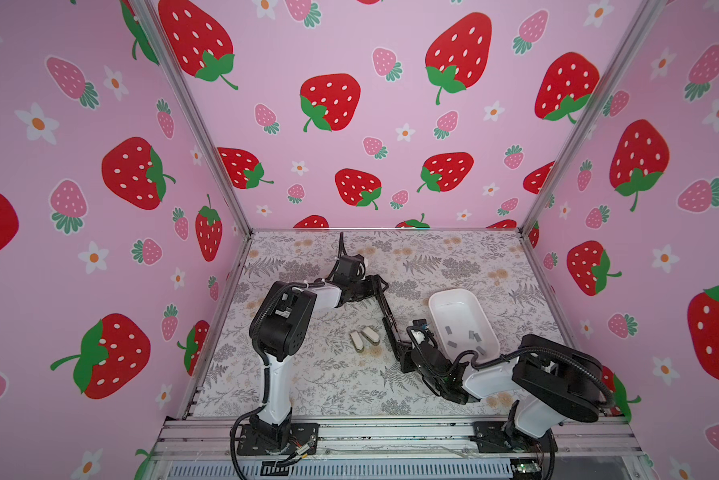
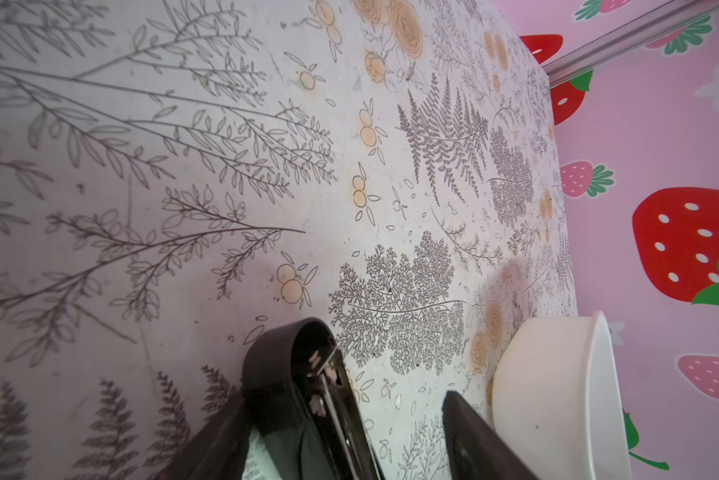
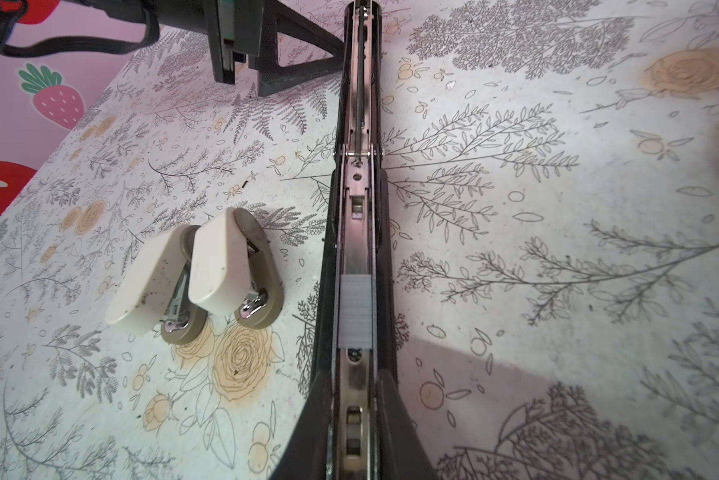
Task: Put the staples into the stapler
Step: 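Bring the left gripper over the long black stapler's top while the right gripper holds it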
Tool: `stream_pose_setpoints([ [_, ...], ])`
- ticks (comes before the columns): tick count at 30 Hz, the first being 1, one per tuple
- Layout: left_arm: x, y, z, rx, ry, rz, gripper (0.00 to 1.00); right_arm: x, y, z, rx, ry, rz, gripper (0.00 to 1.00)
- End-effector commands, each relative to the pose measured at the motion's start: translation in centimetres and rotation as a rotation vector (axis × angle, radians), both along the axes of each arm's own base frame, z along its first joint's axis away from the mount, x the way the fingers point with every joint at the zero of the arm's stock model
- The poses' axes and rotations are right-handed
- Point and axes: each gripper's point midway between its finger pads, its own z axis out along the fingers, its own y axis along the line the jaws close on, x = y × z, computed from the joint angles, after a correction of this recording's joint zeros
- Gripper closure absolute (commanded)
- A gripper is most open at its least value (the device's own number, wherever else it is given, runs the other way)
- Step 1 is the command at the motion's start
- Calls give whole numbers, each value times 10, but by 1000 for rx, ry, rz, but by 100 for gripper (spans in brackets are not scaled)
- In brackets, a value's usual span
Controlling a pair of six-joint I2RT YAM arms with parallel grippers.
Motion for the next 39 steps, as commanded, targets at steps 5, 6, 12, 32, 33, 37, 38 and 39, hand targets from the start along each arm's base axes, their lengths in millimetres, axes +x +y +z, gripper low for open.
stream_pose_setpoints([
  [5, -11, -5, -26, -37, 88, -37, 35, -22, 8, -17, -90, -10, 105, 100],
  [6, -11, -6, -23, -46, 80, -40, 36, -22, 8, -18, -100, -18, 103, 100],
  [12, -13, -2, -3, -60, 0, -40, 43, -19, 3, -25, -136, -27, 77, 100],
  [32, -58, -27, 74, -140, -406, -191, 52, -22, -1, -22, -153, -90, 105, 99],
  [33, -61, -28, 76, -138, -425, -199, 52, -23, -2, -22, -151, -94, 105, 99],
  [37, -69, -29, 77, -114, -488, -218, 52, -23, -4, -19, -135, -110, 104, 96],
  [38, -70, -29, 77, -111, -501, -224, 52, -23, -4, -19, -136, -114, 107, 96],
  [39, -72, -30, 78, -111, -519, -231, 52, -23, -3, -19, -137, -116, 111, 96],
])
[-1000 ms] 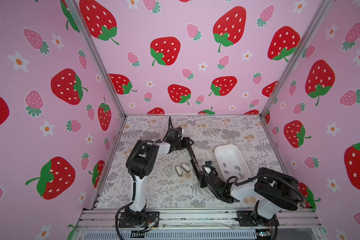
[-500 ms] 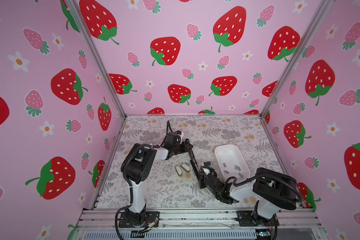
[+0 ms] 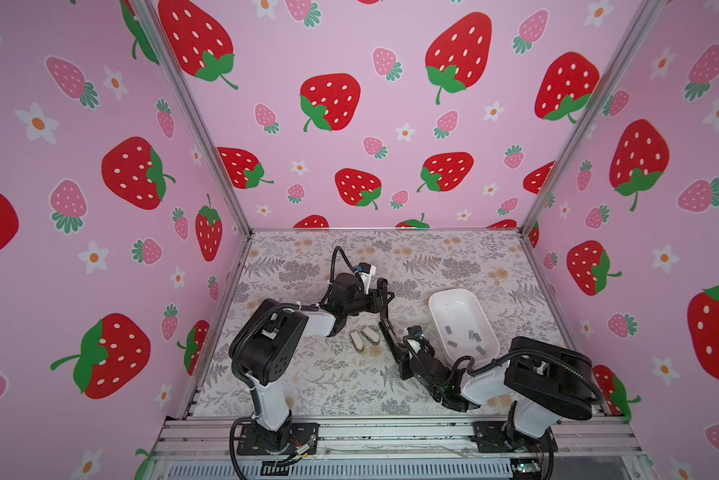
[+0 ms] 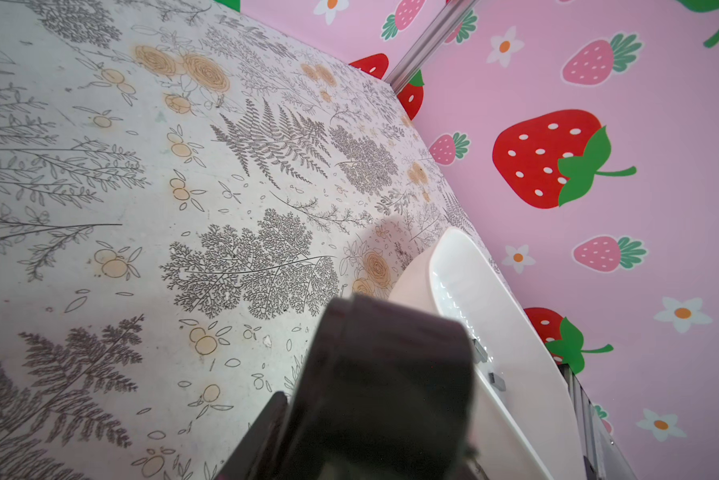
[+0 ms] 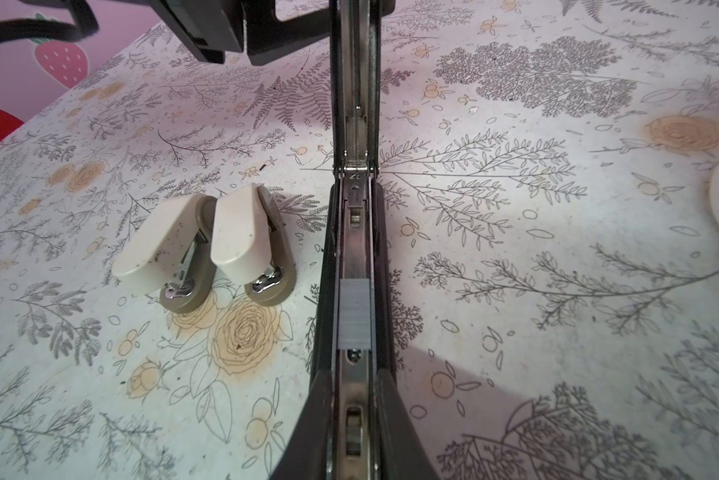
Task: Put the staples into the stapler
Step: 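Bring the left gripper over the long black stapler's top while the right gripper holds it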
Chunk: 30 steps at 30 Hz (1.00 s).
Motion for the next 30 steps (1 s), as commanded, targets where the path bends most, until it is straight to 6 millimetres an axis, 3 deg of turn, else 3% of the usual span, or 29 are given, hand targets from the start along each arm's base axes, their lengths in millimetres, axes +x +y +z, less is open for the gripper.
stream_pose_setpoints([
  [1, -4, -6, 18, -13, -140, -36, 52, -12, -5, -18, -60, 19, 48, 96],
  [6, -12, -7, 19, -6, -209, -57, 52, -13, -5, -16, -62, -2, 57, 92],
  [12, -21, -9, 18, 31, -261, -66, 52, -16, -6, -8, -64, -29, 57, 78],
  [18, -26, -9, 19, 50, -294, -75, 52, -20, -5, -2, -78, -55, 54, 71],
  [25, -35, -11, 23, 51, -332, -95, 52, -23, -5, 1, -81, -73, 50, 71],
  [30, -40, -13, 22, 64, -355, -111, 52, -22, -8, 1, -86, -82, 40, 79],
])
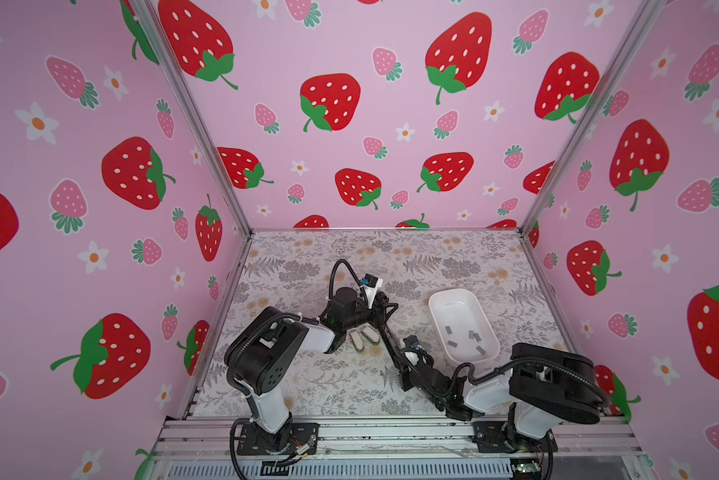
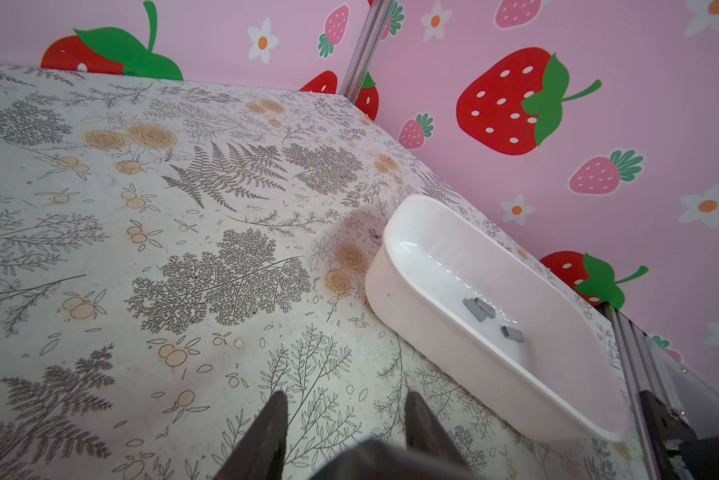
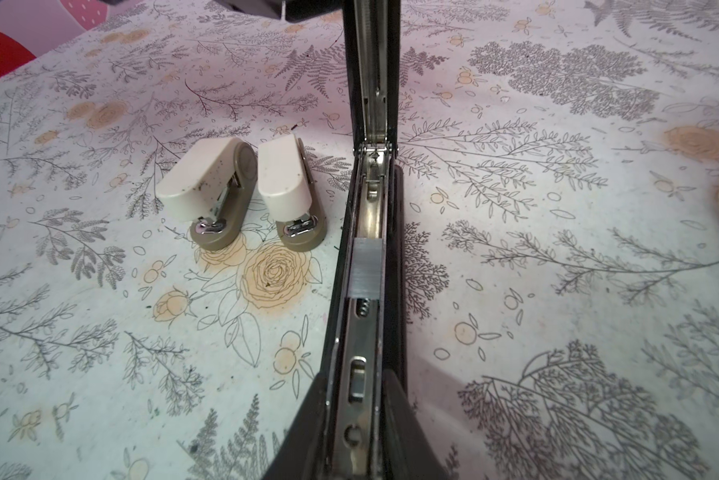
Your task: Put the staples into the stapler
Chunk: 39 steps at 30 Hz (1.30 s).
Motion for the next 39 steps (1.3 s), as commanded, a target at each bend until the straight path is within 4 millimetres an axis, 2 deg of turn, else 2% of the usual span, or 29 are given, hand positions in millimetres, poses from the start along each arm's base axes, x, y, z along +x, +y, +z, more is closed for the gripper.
stream_pose_setpoints([
  [1, -6, -4, 14, -11, -81, -27, 52, 0, -6, 3, 0, -18, -20, 81],
  [11, -23, -4, 14, -2, -171, -82, 50, 1, -11, 4, 7, -26, -35, 89],
  [14, -30, -4, 16, -6, -202, -108, 42, 1, -13, 4, 9, -31, -33, 90],
  [24, -44, -11, 12, 0, -251, -166, 28, -2, -15, 6, 30, -39, -13, 91],
  [32, -56, -13, 8, -9, -299, -221, 21, -2, -16, 5, 32, -42, -15, 91],
  [39, -65, -12, 2, 15, -333, -262, 19, -1, -17, 5, 38, -44, -26, 92],
])
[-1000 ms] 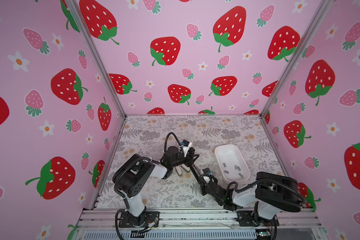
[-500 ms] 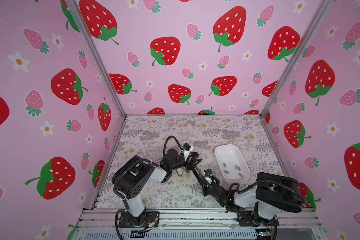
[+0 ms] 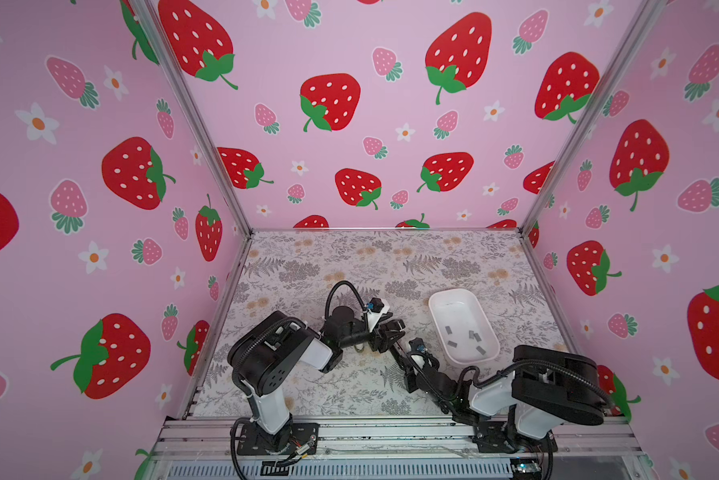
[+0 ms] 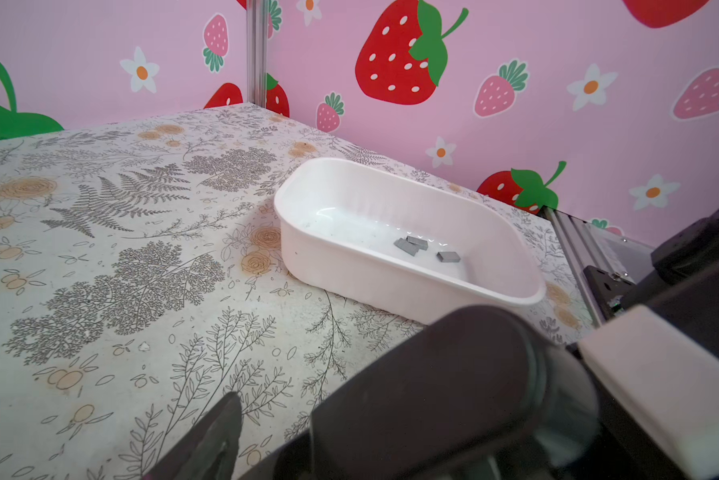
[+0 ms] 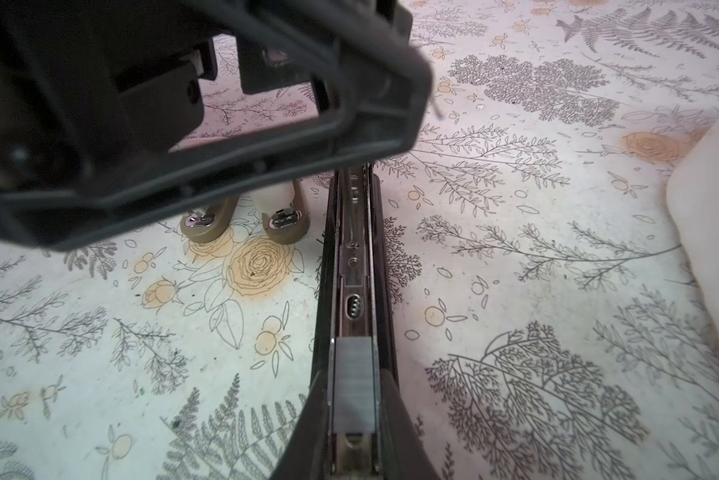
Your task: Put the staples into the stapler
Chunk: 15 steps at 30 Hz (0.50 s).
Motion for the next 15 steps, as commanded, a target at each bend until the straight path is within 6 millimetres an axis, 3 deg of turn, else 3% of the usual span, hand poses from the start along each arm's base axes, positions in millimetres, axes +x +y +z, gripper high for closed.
stream_pose_setpoints([
  [1, -2, -3, 12, -23, -98, -34, 19, 1, -4, 4, 24, -14, -21, 92],
  [15, -9, -3, 5, 5, -122, -75, 19, 2, -9, 7, 45, -27, -35, 92],
])
